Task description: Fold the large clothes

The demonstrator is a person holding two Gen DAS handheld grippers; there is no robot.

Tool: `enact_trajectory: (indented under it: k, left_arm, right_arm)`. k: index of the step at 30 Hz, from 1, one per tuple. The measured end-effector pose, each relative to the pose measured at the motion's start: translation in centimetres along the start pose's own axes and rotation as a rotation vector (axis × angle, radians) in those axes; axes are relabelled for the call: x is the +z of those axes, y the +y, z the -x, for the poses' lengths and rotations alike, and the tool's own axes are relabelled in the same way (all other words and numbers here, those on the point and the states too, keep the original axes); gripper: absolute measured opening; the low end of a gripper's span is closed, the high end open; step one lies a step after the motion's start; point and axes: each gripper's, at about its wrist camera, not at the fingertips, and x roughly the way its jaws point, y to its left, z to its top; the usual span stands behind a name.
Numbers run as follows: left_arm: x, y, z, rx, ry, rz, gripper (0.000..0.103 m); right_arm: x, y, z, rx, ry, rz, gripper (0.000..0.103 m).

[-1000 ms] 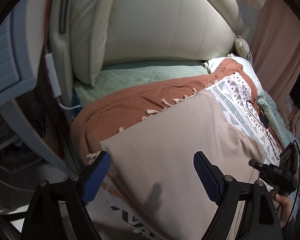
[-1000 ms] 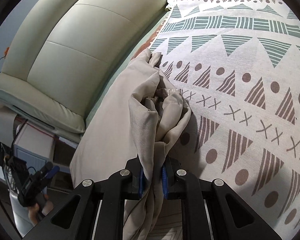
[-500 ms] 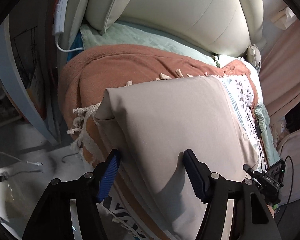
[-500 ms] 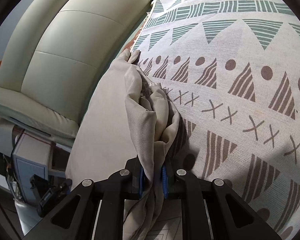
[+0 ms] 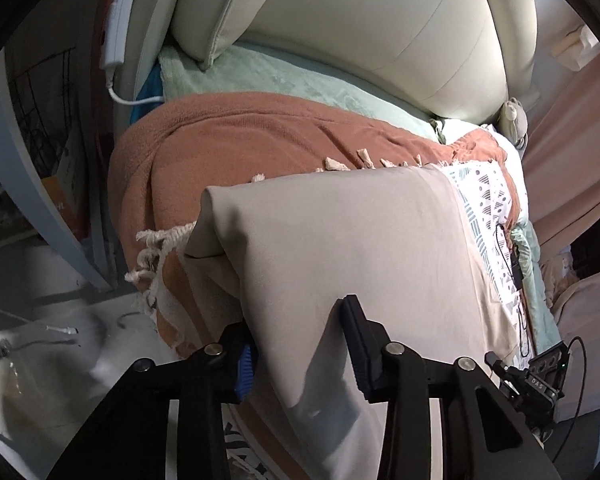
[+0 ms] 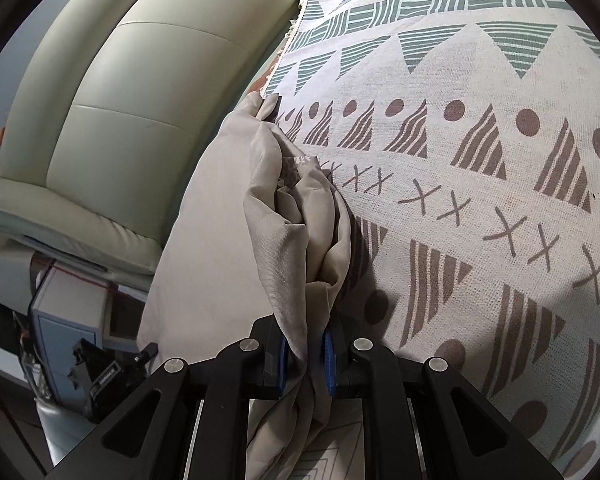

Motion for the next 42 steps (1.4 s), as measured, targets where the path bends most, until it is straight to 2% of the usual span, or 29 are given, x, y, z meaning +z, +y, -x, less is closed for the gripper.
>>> enact_trajectory:
  k: [6,11,16,18,19,20,21,26,27,29,30,35,40,42]
  left_arm:
    - [1.9,0.2,-0.5,0.036,-0.031,-0.026,0.035]
    - [1.1,0.2,-0.2,0.041,-0.038,-0.03,0.035]
    - [0.5,-0.2,0.5,0.069,-0.029,-0.03,0.041]
    - [0.1,-0.5,0.8,0.082,-0.024,-0.044,0.044]
    - [-0.1,-0.6,1.0,0.089,-0.02,-0.05,0.046]
    - [-0.5,-0.7,1.2,0.092,-0.014,-0.053,0.055]
    - [-0.8,-0.8,1.3,0.09,-0.007,-0.053,0.063]
    - [-2.6,-1.8,2.7,0.075,0.0,-0.067,0.072]
    - [-3.0,-2.1,3.2,0.069,-0.005,-0.073,0.079]
    - [-3.8,-2.9,4.2,0.049,-0.018,-0.09,0.091]
    - [-4.1,-3.5,4.8,0.04,-0.026,-0.103,0.094]
    - [-6.1,-6.6,8.0,0.022,-0.054,-0.183,0.099]
    - [-8.1,-10.1,11.8,-0.014,-0.111,-0.26,0.103]
    - [-9.0,-11.5,13.2,-0.026,-0.128,-0.292,0.103]
  right_arm:
    - [-0.6,0.7,-0.7,0.032,0.033,-0.03,0.015]
    - [0.1,0.6,-1.2,0.011,0.04,0.001,0.014]
    - [1.1,0.2,-1.4,-0.012,0.032,0.006,0.015]
    - [0.9,0.6,-1.2,-0.063,0.039,0.029,0.02]
    - [0.8,0.6,-1.0,-0.096,0.042,0.039,0.03]
    - [0.7,0.6,-0.7,-0.13,0.04,0.049,0.035]
    - [0.6,0.6,-0.3,-0.153,0.036,0.058,0.036]
    - [-0.2,0.5,2.5,-0.197,0.031,0.066,0.052]
    - [-0.3,0.7,3.2,-0.201,0.031,0.077,0.054]
    - [-0.8,1.2,4.6,-0.203,0.028,0.101,0.07]
    - [-0.9,1.5,5.4,-0.205,0.02,0.113,0.074]
    - [-1.9,3.1,10.2,-0.209,-0.024,0.158,0.097]
    - [-3.5,5.4,15.4,-0.257,-0.084,0.189,0.102]
    - [-4.2,5.8,17.7,-0.25,-0.105,0.194,0.103]
